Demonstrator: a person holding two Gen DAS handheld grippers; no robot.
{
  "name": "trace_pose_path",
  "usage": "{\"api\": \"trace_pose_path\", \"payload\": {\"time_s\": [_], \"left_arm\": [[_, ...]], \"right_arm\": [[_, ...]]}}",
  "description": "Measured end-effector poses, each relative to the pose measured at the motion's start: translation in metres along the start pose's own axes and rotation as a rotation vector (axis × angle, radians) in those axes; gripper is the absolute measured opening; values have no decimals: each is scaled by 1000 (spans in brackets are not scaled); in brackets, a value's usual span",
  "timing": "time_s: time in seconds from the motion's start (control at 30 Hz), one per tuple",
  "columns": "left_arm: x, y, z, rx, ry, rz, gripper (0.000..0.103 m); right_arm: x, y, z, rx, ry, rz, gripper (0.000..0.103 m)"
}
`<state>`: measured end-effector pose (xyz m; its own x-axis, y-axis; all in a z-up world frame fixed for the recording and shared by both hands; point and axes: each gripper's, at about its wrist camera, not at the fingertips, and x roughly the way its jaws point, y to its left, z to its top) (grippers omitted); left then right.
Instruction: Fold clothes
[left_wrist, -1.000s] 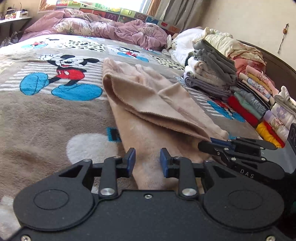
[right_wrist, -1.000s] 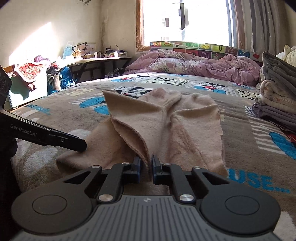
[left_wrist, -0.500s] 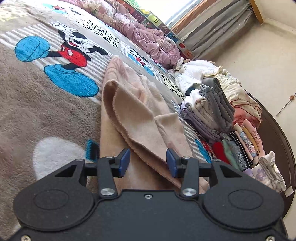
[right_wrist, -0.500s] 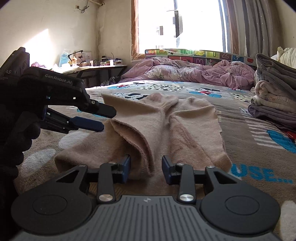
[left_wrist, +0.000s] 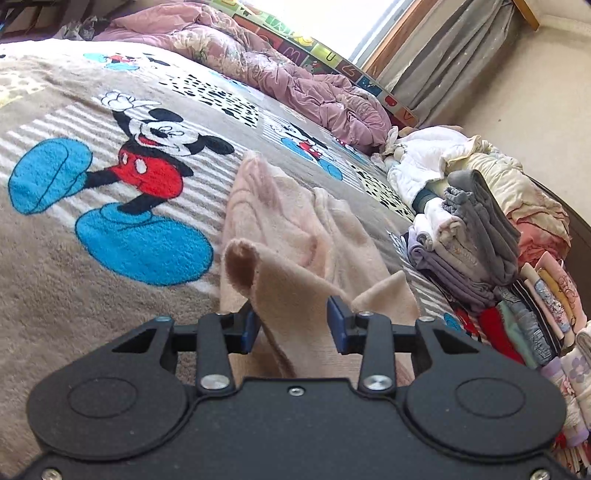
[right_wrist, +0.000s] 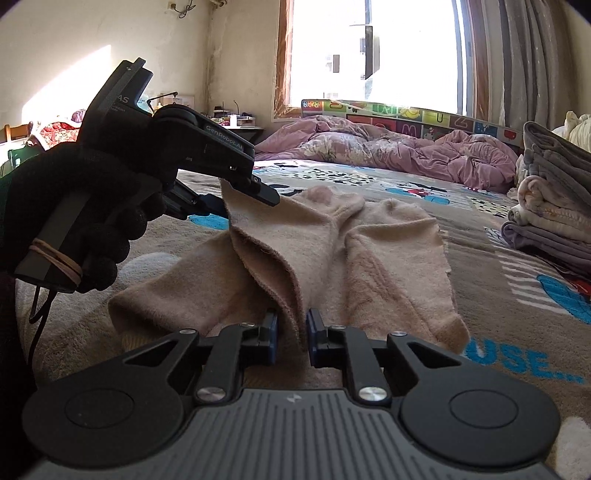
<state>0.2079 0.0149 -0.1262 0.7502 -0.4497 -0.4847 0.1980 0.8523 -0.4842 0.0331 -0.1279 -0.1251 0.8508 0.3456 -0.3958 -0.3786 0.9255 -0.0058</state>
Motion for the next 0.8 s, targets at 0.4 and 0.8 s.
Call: {"api": "trace_pose_path", "payload": {"time_s": [0.4, 0.8], "left_arm": [[37, -53, 59, 274, 81, -29, 4], [70, -14, 63, 139, 180, -28, 19]], "right_arm": [[-8, 22, 7, -99, -110, -33, 55], [3, 42, 6, -208, -97, -2, 43]]}}
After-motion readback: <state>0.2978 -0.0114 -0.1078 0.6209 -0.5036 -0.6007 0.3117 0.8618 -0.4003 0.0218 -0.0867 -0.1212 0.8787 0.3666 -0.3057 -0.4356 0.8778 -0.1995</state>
